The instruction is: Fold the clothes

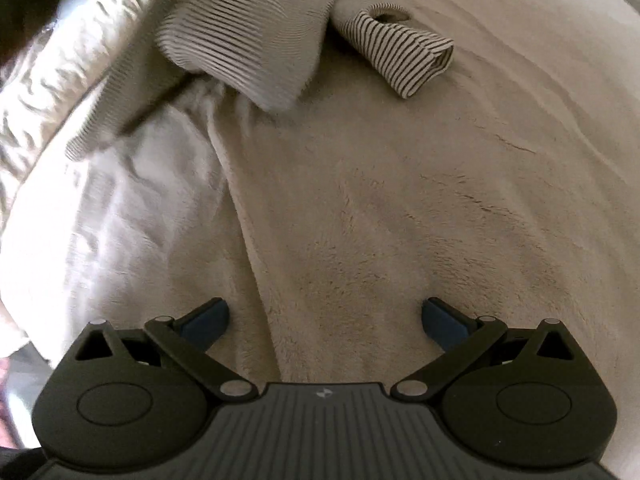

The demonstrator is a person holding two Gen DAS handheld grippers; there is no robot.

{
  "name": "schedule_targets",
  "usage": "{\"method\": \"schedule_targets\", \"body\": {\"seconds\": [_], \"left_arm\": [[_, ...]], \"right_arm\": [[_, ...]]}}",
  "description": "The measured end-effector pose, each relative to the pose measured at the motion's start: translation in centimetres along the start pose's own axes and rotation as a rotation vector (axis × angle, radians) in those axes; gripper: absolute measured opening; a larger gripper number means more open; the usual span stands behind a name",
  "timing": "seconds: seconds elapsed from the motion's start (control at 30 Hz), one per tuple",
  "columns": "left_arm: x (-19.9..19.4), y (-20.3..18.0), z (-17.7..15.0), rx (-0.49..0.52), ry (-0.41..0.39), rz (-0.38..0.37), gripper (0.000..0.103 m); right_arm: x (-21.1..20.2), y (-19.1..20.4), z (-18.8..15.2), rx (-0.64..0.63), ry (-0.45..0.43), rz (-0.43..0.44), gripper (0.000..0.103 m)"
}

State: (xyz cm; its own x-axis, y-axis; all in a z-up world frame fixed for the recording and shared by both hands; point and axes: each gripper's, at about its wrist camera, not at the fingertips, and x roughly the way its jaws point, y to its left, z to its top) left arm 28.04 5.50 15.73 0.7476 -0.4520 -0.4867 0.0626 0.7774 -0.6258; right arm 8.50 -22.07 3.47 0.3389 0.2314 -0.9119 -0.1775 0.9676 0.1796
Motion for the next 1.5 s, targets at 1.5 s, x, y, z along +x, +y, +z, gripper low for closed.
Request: {"method": "schedule_targets", "body": {"seconds": [1.5], "left_arm": [[-11.4,13.6,-3.6,0.561,0.250,0.566,0.103]], "right_arm": [[1.0,8.9,18.5,-0.378,-0.388,-0.364,0.103]]}}
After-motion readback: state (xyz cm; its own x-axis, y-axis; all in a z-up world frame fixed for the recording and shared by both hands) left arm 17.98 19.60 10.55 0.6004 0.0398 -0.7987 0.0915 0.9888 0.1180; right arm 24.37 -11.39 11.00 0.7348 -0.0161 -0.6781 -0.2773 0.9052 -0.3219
